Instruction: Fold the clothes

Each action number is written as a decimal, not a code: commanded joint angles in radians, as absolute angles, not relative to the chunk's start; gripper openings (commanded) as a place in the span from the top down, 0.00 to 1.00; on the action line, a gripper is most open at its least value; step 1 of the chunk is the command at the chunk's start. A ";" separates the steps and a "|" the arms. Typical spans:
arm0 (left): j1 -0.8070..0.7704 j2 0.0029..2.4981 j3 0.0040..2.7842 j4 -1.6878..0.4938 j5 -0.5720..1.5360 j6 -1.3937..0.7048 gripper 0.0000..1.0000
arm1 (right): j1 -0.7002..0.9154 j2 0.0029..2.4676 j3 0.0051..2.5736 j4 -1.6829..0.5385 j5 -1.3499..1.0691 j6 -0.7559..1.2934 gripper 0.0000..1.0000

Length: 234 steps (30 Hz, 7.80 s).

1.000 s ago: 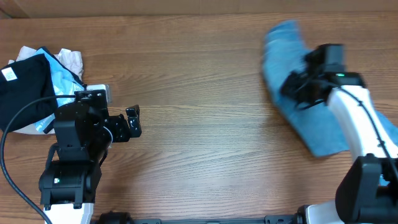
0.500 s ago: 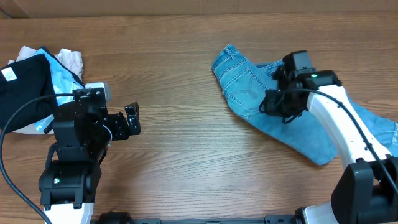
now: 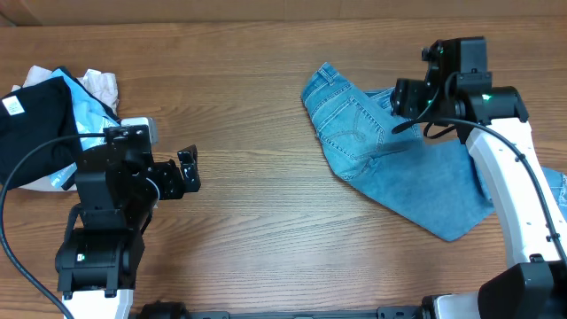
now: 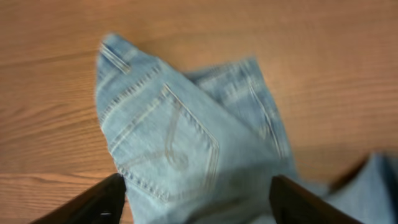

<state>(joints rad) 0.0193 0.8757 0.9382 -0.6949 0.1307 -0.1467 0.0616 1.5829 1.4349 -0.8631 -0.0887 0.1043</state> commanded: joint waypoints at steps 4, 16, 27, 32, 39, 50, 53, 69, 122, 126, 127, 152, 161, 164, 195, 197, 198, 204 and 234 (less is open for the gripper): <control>0.012 0.877 0.967 -0.692 0.125 -0.128 0.00 | 0.084 1.629 1.454 -0.717 -0.163 -0.168 0.09; 0.012 0.877 0.967 -0.707 0.125 -0.128 0.00 | 0.097 1.942 1.454 -0.432 -0.320 -0.345 0.00; 0.012 0.885 0.967 -0.712 0.125 -0.138 0.00 | 0.124 2.109 1.454 -0.299 -0.385 -0.359 0.00; 0.012 0.907 0.967 -0.729 0.125 -0.139 0.00 | 0.124 2.151 1.454 -0.276 -0.383 -0.371 0.00; 0.012 0.921 0.967 -0.735 0.125 -0.139 0.00 | 0.124 2.180 1.454 -0.210 -0.361 -0.371 0.00; 0.012 0.921 0.967 -0.736 0.125 -0.138 0.00 | 0.124 2.217 1.454 -0.240 -0.357 -0.370 0.31; 0.012 0.921 0.967 -0.736 0.125 -0.138 0.00 | 0.124 2.212 1.456 -0.236 -0.356 -0.367 0.55; 0.012 0.921 0.967 -0.723 0.124 -0.138 0.00 | 0.171 1.944 1.681 -0.601 -0.308 -0.276 0.96; 0.144 1.552 0.965 -0.659 0.416 0.186 0.00 | 0.325 1.618 1.769 -1.325 0.065 0.038 0.33; 0.144 1.626 0.965 -0.606 0.414 0.217 0.01 | 0.318 1.618 1.769 -1.328 0.065 0.039 0.34; 0.144 1.640 0.965 -0.599 0.409 0.218 0.01 | 0.318 1.618 1.769 -1.330 0.065 0.039 0.33; 0.141 1.583 1.504 -0.717 0.553 0.059 0.96 | 0.211 1.618 1.769 -1.314 0.050 0.187 0.30; 0.068 1.582 2.143 -0.759 0.562 -0.025 0.96 | 0.156 1.618 1.768 -1.329 -0.057 0.153 0.18; 0.065 1.581 2.223 -0.804 0.514 -0.022 0.96 | 0.156 1.619 1.768 -1.330 -0.084 0.139 0.17; 0.056 1.600 2.461 -0.435 0.592 -0.243 0.96 | 0.155 1.642 1.768 -1.269 -0.304 -0.066 0.06; 0.056 1.610 2.461 -0.413 0.592 -0.262 0.96 | 0.155 1.642 1.768 -1.262 -0.204 0.019 0.05; 0.056 1.617 2.461 -0.403 0.593 -0.273 0.96 | 0.155 1.642 1.768 -1.260 -0.154 0.059 0.05; 0.027 1.677 2.461 -0.348 0.598 -0.366 0.96 | 0.140 1.642 1.768 -1.261 0.019 0.215 0.02; -0.376 1.841 2.619 -0.925 1.090 -0.093 0.96 | -0.547 1.637 1.768 -1.261 -0.399 0.071 0.00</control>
